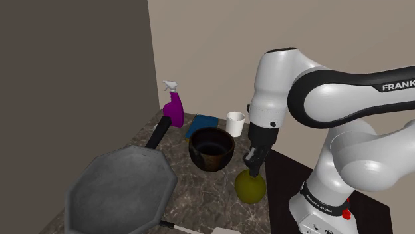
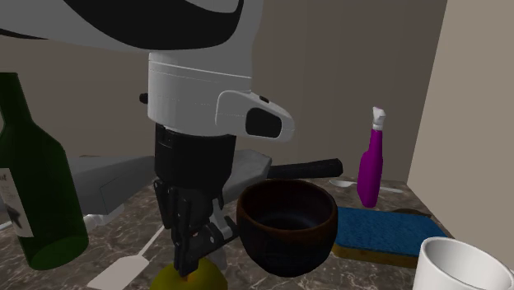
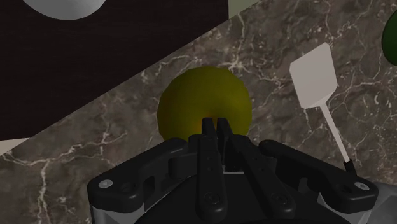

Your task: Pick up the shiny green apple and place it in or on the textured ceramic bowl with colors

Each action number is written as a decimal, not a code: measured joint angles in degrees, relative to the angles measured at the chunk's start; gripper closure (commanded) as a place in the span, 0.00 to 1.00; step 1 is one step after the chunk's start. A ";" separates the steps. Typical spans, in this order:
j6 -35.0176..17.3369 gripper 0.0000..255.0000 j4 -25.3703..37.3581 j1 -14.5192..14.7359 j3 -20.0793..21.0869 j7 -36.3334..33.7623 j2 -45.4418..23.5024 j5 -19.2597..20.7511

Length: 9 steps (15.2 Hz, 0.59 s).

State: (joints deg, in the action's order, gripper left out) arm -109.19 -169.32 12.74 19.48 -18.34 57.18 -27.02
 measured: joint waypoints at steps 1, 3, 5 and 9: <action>0.51 1.00 0.32 -0.05 -0.12 -0.12 0.20 0.17; 1.86 1.00 1.37 -0.25 -0.47 -0.40 0.53 0.65; 3.74 1.00 2.54 -0.57 -1.16 -0.58 1.27 1.43; 6.93 1.00 5.21 -1.01 -2.06 -1.18 1.88 2.52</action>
State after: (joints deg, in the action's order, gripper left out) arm -102.26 -164.11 11.72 17.41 -19.51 59.05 -24.49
